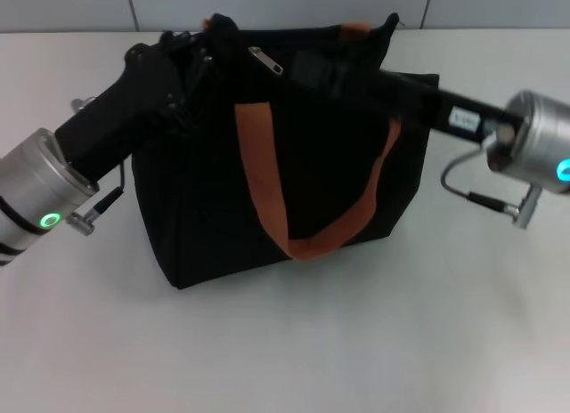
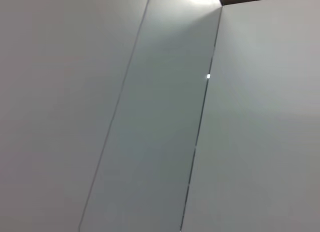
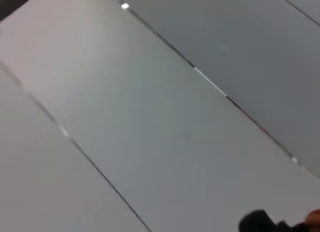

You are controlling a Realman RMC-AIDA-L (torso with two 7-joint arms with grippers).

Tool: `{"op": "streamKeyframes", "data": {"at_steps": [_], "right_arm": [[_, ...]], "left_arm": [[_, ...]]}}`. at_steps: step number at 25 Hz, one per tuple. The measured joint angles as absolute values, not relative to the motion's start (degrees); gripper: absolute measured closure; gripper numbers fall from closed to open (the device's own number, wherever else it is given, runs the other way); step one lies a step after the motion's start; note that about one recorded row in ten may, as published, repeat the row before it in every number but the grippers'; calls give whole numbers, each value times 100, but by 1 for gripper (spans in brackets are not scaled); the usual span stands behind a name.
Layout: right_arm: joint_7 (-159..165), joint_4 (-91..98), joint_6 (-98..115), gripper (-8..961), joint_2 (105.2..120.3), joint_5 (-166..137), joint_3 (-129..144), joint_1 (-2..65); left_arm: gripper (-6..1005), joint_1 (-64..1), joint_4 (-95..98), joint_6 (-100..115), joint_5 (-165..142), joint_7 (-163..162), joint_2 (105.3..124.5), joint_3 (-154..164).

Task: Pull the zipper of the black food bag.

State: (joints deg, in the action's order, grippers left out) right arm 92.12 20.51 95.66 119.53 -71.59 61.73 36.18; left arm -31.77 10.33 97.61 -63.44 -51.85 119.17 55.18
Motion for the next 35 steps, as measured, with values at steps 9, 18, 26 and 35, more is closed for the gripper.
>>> {"op": "streamKeyframes", "data": {"at_steps": [9,18,26,35], "right_arm": [[8128,1895,9652,254,11951,-7120,6119,3246],[9240,1871,9662,255,11922,-7112,6117,3239],[10426,1845,9596,255,11917,-7103,5892,3248],[10528,1574,9289,256,11937,-7130,5797,3606]], "left_arm": [[974,-3458,835,9820,-6324,-5173,11918,5649],[974,-3651,613,9755,-6331,-5130,11918,5652],[974,-3662,607,9749,-6346,-5099,11927,5652],[973,-3674,571,9746,-6354,-4886,11927,5651]]}}
